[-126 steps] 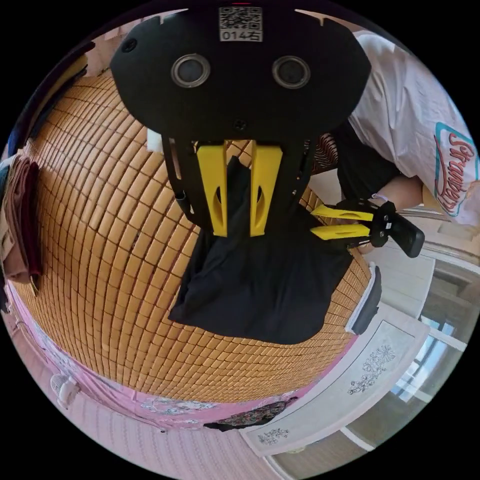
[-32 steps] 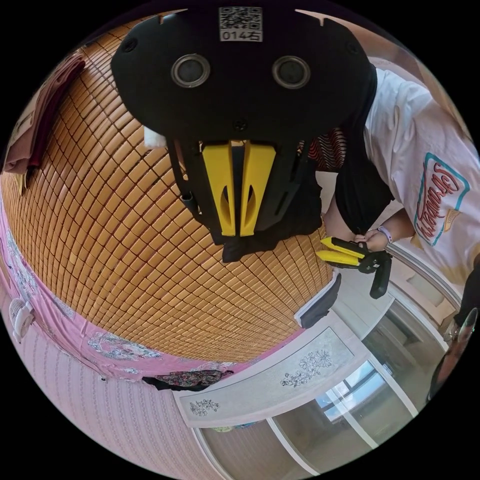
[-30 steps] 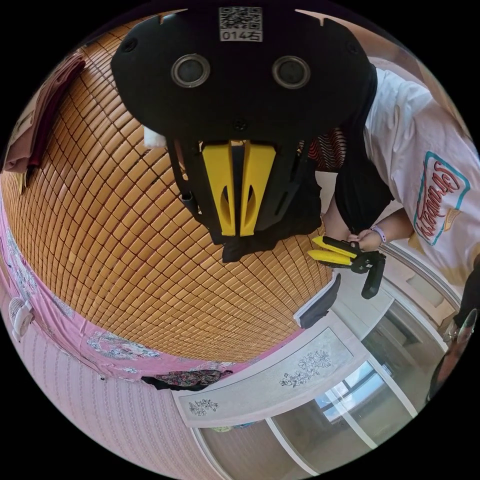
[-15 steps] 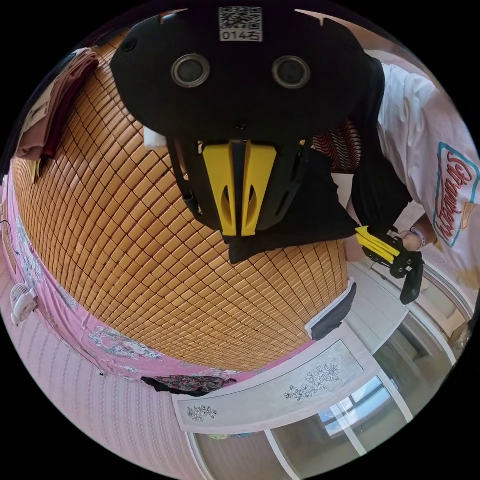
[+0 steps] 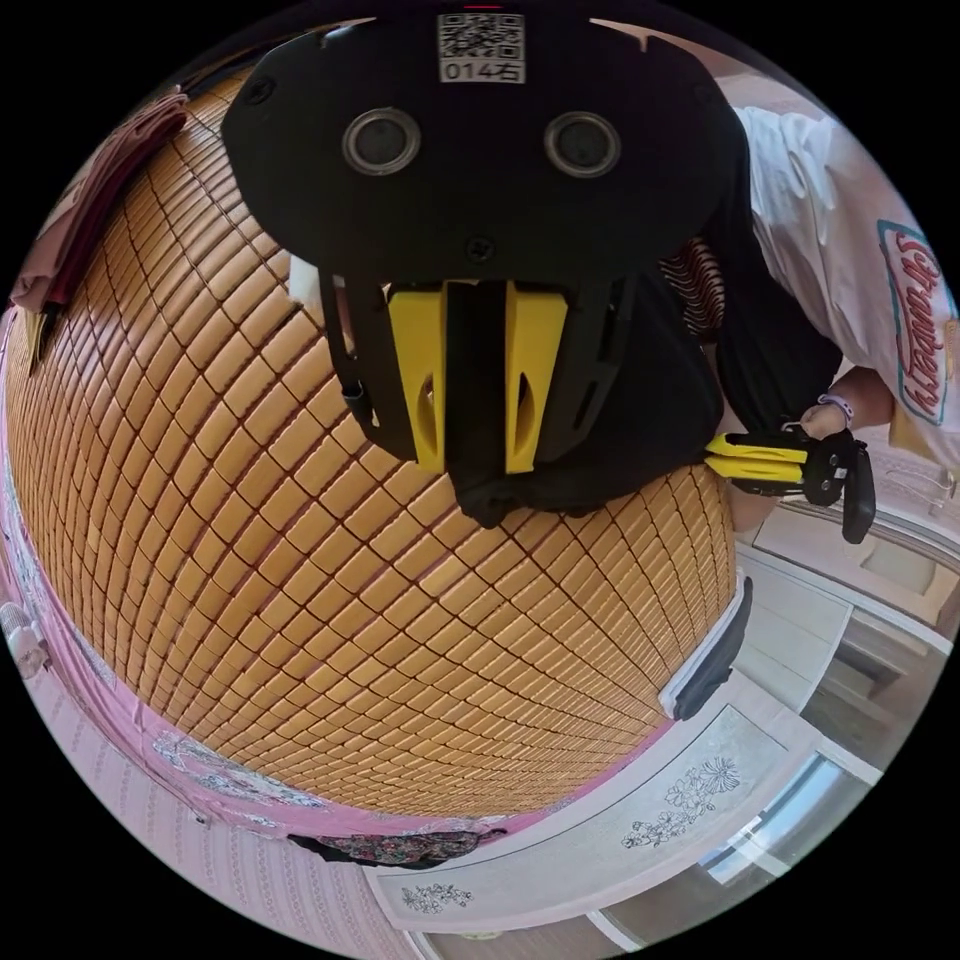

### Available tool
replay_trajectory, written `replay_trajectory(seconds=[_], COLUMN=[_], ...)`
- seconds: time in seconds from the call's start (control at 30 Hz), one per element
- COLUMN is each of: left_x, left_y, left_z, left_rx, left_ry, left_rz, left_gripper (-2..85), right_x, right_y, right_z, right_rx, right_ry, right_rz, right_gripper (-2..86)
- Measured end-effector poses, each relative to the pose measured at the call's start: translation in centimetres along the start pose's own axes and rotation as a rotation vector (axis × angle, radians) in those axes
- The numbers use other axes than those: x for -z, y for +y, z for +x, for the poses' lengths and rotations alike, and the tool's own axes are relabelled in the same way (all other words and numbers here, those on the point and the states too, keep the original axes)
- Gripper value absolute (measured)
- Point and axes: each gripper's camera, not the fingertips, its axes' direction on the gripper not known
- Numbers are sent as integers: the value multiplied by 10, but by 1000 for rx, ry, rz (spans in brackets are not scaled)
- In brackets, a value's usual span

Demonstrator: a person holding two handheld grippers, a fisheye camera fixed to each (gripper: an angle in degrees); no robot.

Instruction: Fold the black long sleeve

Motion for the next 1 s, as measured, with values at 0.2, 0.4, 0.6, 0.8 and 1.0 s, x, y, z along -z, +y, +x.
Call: replay_trajectory(seconds=[0.2, 0.4, 0.6, 0.8, 1.0], left_x=[-6, -11, 37, 105, 163], left_y=[20, 35, 73, 145, 225], left_z=[7, 11, 18, 19, -13], left_rx=[29, -12, -63, -29, 134], left_ry=[-75, -16, 39, 34, -37], left_rz=[18, -2, 140, 308, 478], left_gripper=[74, 0, -9, -10, -10], right_x=[-7, 15, 65, 94, 98], right_y=[16, 53, 118, 151, 103], right_z=[-6, -3, -20, -51, -105], right_rx=[89, 43, 32, 81, 304], right_ry=[75, 59, 27, -66, -151], right_rz=[50, 165, 349, 494, 539], right_gripper=[34, 18, 13, 10, 9])
